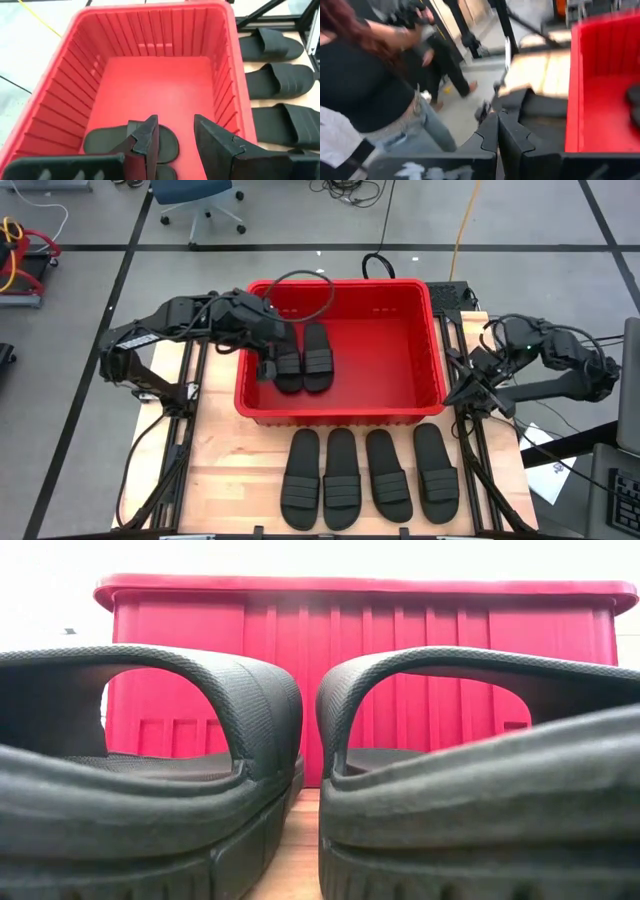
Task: Pick and place slides into bin
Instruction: Put the black slide into the red bin
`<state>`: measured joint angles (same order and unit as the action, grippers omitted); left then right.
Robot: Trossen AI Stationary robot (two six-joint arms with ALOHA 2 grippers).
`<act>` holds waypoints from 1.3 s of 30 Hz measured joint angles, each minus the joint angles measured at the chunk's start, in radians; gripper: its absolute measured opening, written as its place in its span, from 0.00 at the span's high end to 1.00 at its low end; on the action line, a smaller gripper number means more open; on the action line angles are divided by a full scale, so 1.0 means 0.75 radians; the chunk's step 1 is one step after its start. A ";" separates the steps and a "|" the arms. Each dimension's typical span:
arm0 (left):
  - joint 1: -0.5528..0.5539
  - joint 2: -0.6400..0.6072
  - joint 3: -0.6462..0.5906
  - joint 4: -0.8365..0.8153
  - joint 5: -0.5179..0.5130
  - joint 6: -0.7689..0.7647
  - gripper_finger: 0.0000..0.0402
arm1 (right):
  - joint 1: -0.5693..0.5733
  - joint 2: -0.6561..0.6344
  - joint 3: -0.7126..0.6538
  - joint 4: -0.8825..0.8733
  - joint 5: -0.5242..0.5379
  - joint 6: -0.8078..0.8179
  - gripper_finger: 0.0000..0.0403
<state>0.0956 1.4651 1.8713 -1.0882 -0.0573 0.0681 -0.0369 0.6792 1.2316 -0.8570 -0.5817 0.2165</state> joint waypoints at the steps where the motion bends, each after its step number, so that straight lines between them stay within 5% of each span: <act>1: 0.000 -0.005 0.001 -0.003 -0.001 -0.003 0.70 | 0.011 0.025 0.035 -0.072 0.014 0.000 1.00; 14: 0.000 -0.059 -0.001 -0.022 -0.002 0.015 0.70 | 0.306 0.253 0.104 -0.691 0.005 0.275 1.00; 28: 0.000 -0.070 -0.001 -0.023 -0.004 0.132 0.70 | 0.507 0.321 -0.258 -0.390 -0.047 0.761 0.99; 39: 0.000 -0.070 -0.001 -0.023 -0.004 0.150 0.70 | 0.642 0.321 -0.468 -0.111 -0.171 0.863 0.73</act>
<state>0.0956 1.4128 1.8706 -1.1057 -0.0601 0.1807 0.4444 0.9201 0.8805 -0.9399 -0.7100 0.8640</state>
